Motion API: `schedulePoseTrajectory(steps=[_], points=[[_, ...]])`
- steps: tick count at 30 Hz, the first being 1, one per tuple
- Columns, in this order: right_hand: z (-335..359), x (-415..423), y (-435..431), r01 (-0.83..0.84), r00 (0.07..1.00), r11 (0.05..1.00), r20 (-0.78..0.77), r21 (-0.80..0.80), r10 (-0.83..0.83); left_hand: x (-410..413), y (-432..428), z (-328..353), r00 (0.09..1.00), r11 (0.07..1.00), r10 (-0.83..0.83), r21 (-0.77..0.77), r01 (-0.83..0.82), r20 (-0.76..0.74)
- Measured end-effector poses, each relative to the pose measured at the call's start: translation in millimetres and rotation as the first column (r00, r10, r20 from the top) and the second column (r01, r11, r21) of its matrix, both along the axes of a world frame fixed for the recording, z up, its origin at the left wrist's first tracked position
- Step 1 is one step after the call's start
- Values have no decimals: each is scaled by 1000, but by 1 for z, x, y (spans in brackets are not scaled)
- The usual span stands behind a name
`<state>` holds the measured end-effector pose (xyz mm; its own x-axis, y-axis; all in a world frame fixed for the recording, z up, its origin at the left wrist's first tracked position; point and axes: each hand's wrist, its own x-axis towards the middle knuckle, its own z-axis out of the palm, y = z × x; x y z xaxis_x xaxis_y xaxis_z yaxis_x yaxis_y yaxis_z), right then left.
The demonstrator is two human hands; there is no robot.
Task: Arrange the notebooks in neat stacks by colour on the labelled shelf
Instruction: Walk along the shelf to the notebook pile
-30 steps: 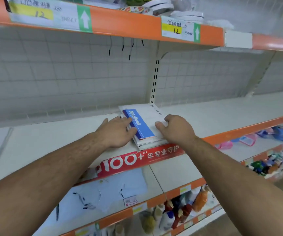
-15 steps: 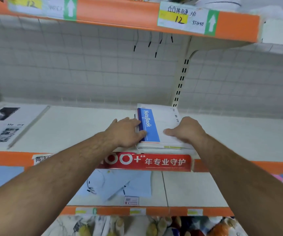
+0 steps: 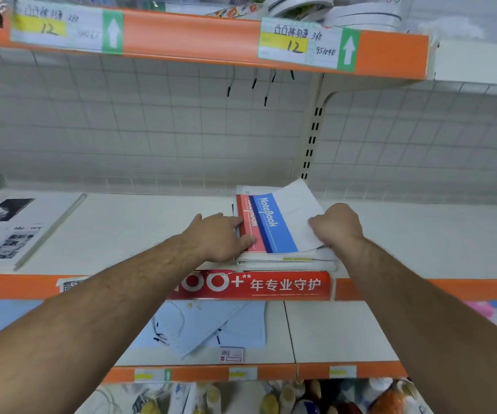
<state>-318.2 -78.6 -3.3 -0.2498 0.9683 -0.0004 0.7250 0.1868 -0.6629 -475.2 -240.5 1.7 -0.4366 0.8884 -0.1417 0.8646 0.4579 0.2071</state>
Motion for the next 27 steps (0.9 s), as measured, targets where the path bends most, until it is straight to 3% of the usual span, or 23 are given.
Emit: schedulePoseTrajectory(steps=[4, 9, 19, 22, 27], points=[[0, 15, 9, 77, 988, 996, -130, -48, -82, 2, 5, -3, 998, 999, 47, 17, -47, 39], [-7, 17, 1, -9, 969, 992, -247, -129, -23, 7, 8, -3, 984, 987, 111, 98, -125, 140], [-3, 18, -10, -12, 966, 984, -257, -178, -35, -4, 11, 3, 910, 951, 254, 86, -296, 327], [4, 17, -17, -38, 958, 976, -286, -215, -25, -7, 11, 1, 860, 921, 285, 126, -368, 424], [8, 3, -22, -110, 924, 956, -382, -271, -1, -17, 0, 4, 701, 814, 348, 171, -555, 622]])
